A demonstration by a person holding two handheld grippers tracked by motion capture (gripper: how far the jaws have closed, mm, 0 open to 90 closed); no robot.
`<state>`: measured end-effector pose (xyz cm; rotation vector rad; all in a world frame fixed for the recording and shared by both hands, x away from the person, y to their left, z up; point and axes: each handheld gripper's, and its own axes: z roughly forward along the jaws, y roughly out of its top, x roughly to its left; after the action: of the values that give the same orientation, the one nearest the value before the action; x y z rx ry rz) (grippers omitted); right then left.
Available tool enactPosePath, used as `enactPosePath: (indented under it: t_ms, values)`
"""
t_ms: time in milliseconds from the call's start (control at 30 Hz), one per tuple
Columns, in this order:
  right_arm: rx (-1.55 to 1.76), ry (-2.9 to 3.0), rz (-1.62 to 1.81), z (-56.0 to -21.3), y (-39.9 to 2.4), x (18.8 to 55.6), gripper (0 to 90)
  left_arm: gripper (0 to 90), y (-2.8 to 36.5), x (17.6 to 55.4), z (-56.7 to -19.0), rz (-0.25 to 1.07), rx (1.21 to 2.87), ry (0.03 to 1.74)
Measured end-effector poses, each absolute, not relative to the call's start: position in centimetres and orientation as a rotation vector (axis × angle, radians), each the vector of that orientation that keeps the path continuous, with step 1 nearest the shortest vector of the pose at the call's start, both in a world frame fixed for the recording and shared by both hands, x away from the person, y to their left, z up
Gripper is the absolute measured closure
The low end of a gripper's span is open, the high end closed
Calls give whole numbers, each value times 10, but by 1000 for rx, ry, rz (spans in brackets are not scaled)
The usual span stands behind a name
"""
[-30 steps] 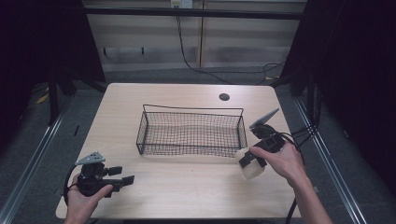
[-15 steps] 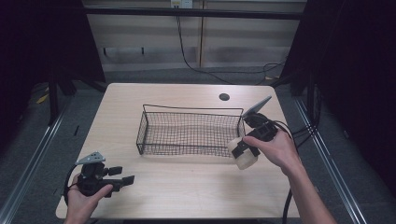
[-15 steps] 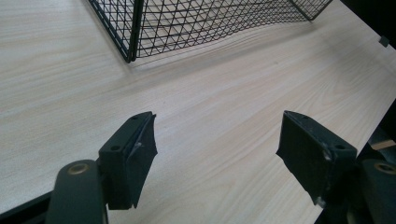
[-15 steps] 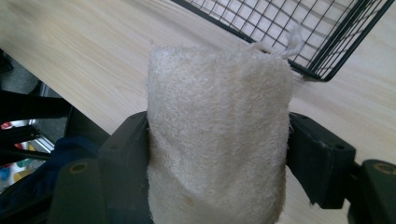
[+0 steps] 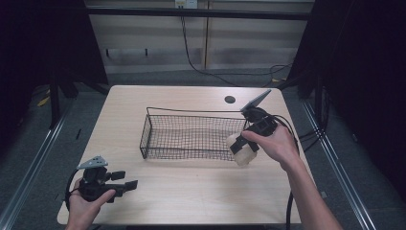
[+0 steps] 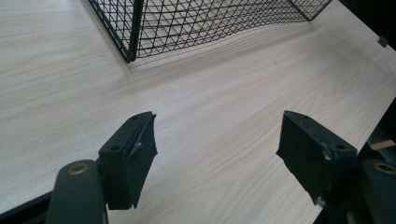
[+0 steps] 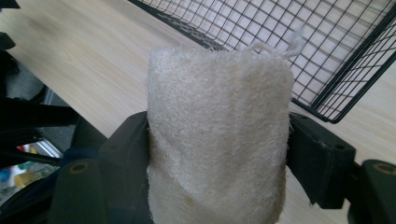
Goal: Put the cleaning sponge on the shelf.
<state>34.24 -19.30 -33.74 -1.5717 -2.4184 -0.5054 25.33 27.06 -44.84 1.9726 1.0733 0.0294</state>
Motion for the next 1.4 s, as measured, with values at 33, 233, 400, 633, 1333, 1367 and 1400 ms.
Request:
enactPosePath:
  t_ms: [33,233,400,633,1333,1367,1400]
  values:
    - [-1575,-2424,-496,-337,-192,343,271,274,271,253,-448,28,1973,1073]
    - [-1590,-2431,-481,-337,-187,353,271,274,271,253,-448,29,1976,1070]
    - [-1612,-2433,-477,-338,-185,359,270,274,273,252,-449,32,1980,1071]
    - [-1659,-2401,-459,-345,-189,371,270,266,275,249,-449,33,1976,1082]
    - [-1879,-2267,-457,-366,-195,405,270,268,276,246,-449,44,1974,1086]
    - [-1888,-2264,-461,-367,-194,406,270,268,277,246,-448,46,1972,1086]
    - [-1898,-2255,-459,-367,-194,407,270,267,277,246,-448,42,1970,1087]
